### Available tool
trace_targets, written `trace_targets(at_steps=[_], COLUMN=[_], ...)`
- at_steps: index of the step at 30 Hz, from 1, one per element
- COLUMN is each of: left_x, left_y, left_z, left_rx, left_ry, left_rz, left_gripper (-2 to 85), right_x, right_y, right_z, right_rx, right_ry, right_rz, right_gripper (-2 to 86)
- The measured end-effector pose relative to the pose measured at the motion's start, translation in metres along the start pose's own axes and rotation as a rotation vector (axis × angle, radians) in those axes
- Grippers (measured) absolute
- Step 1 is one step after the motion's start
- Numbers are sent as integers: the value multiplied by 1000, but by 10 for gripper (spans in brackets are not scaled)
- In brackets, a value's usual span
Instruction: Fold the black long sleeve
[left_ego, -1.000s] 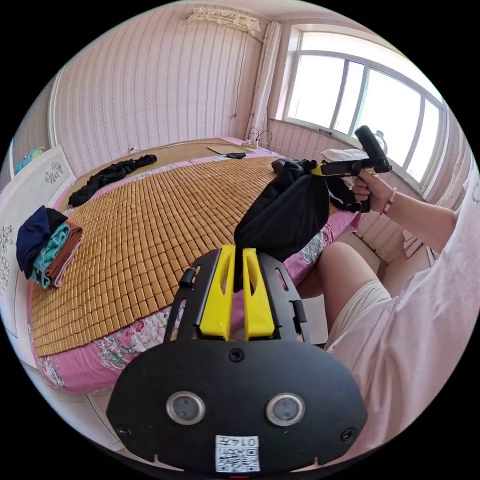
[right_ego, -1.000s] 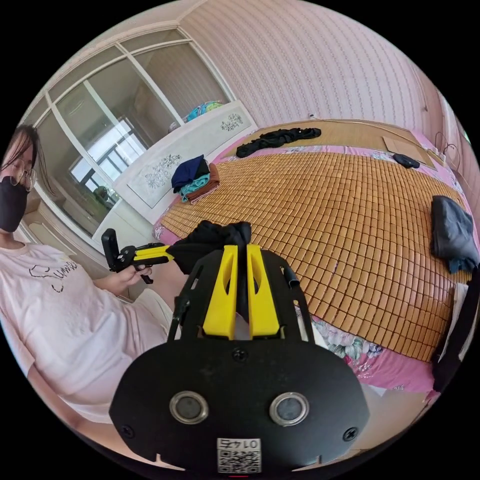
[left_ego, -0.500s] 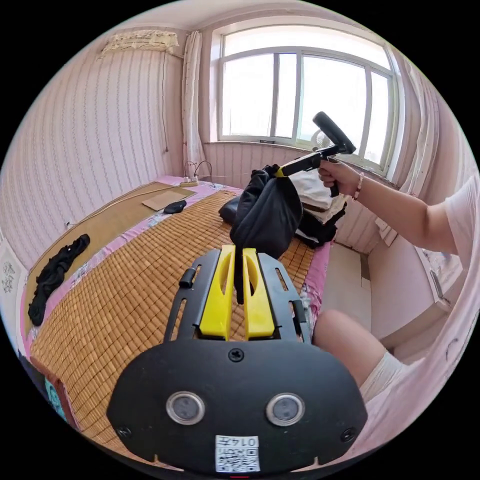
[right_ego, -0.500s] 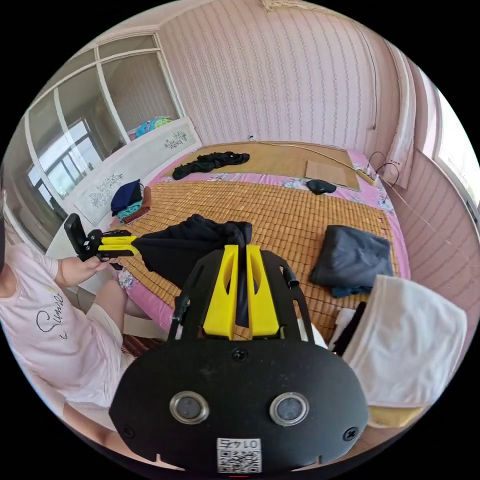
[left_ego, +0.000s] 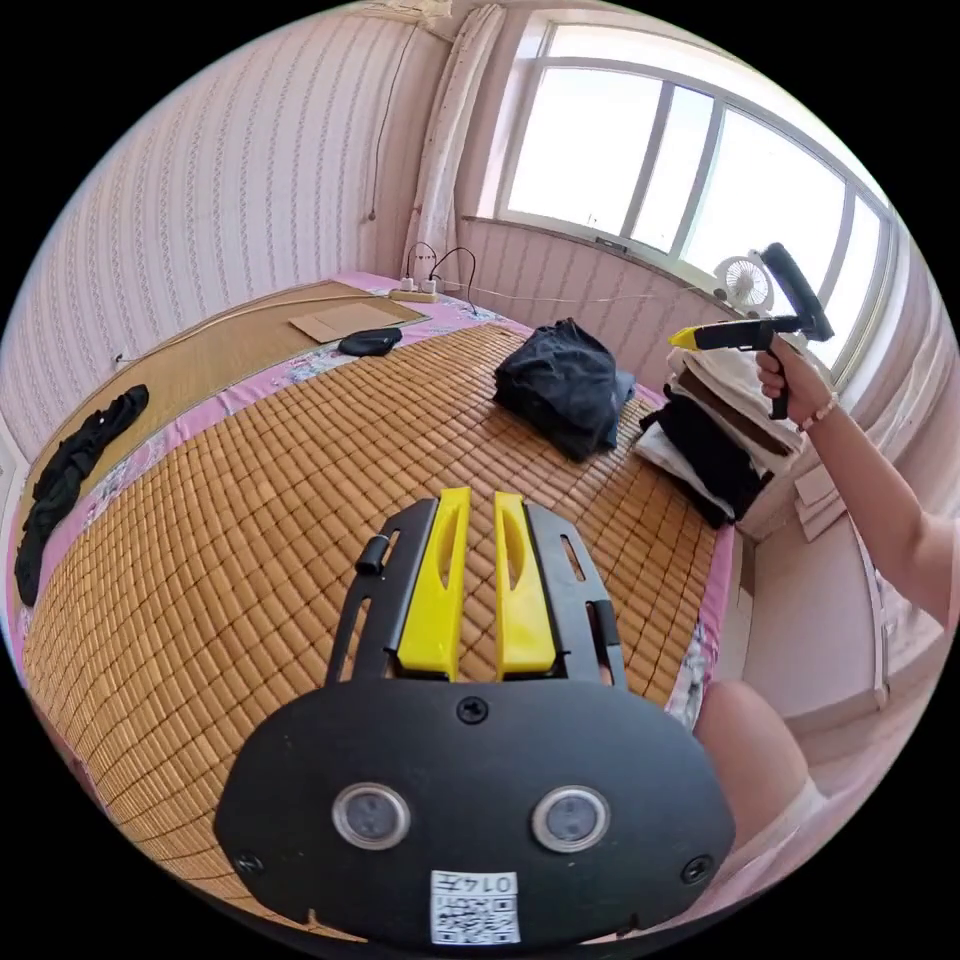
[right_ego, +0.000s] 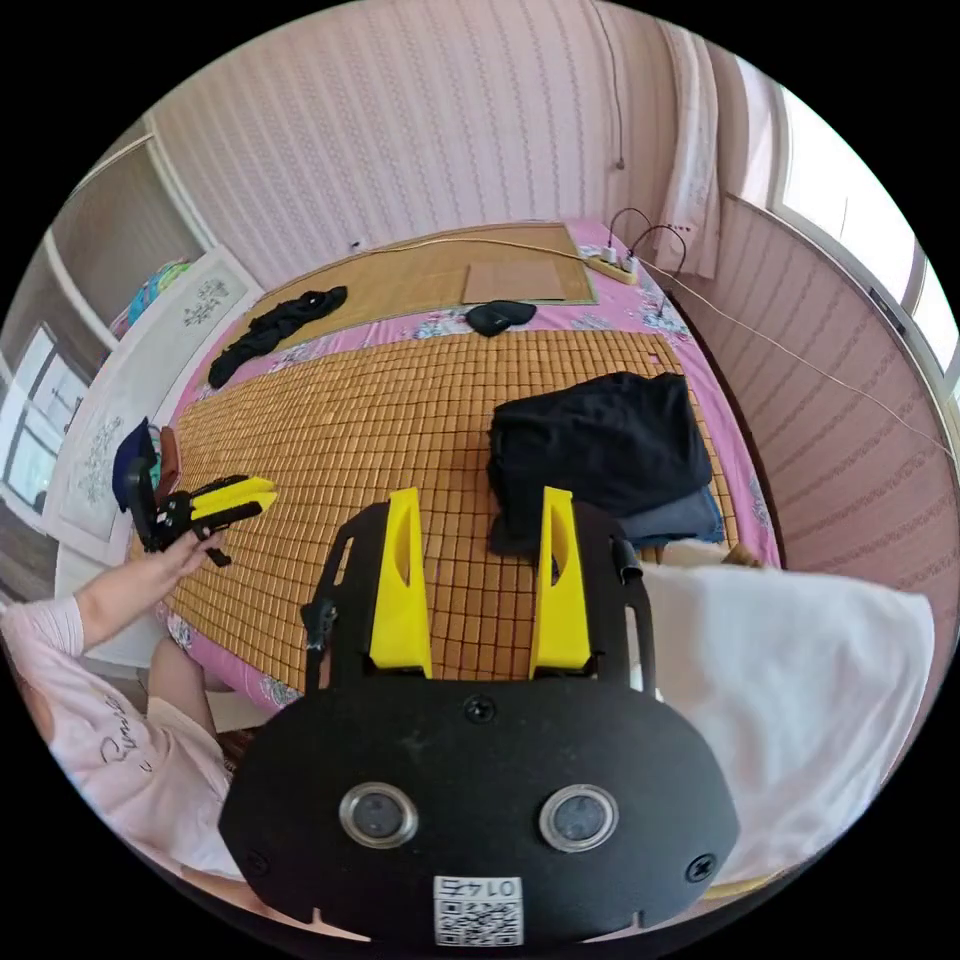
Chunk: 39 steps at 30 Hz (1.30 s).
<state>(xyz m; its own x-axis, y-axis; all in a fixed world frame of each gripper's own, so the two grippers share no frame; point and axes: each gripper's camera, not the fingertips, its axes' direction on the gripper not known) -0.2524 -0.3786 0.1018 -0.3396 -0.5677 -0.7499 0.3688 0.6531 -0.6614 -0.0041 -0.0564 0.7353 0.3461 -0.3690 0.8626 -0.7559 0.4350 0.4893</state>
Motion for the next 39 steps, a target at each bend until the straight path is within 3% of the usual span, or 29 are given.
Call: trace_targets(at_steps=[3,5,10,15,18,20,22,29,39], left_x=[-5,5,22,22,27,43,48,-8,-189], left_y=[105,187,307,373,411,443,467,557,645], left_z=[-69,-140,-272,-381,-437,-475,-503,-595,-668], left_rx=[-57,-92,-139,-19,50,104,157,229,232], left_ry=[-22,-148,-383,-558,-705,-910,-985,-902,-852], left_rz=[57,70,-57,-182,-206,-144,-141,-356,-614], left_gripper=[45,43,51,52,52,52,51,79,139], right_x=[-63,-106,-221,-361,-445,-508,-550,-669,-802], right_y=[123,219,340,331,325,337,346,369,313], right_z=[19,50,88,89,63,52,61,119,176], right_rx=[60,-43,-240,-230,-33,143,171,62,147], right_ry=[-99,-196,-370,-428,-312,-237,-185,-441,-466], right_rz=[-32,62,176,-193,-418,-548,-578,-683,-914], right_gripper=[150,139,125,104,71,68,76,110,129])
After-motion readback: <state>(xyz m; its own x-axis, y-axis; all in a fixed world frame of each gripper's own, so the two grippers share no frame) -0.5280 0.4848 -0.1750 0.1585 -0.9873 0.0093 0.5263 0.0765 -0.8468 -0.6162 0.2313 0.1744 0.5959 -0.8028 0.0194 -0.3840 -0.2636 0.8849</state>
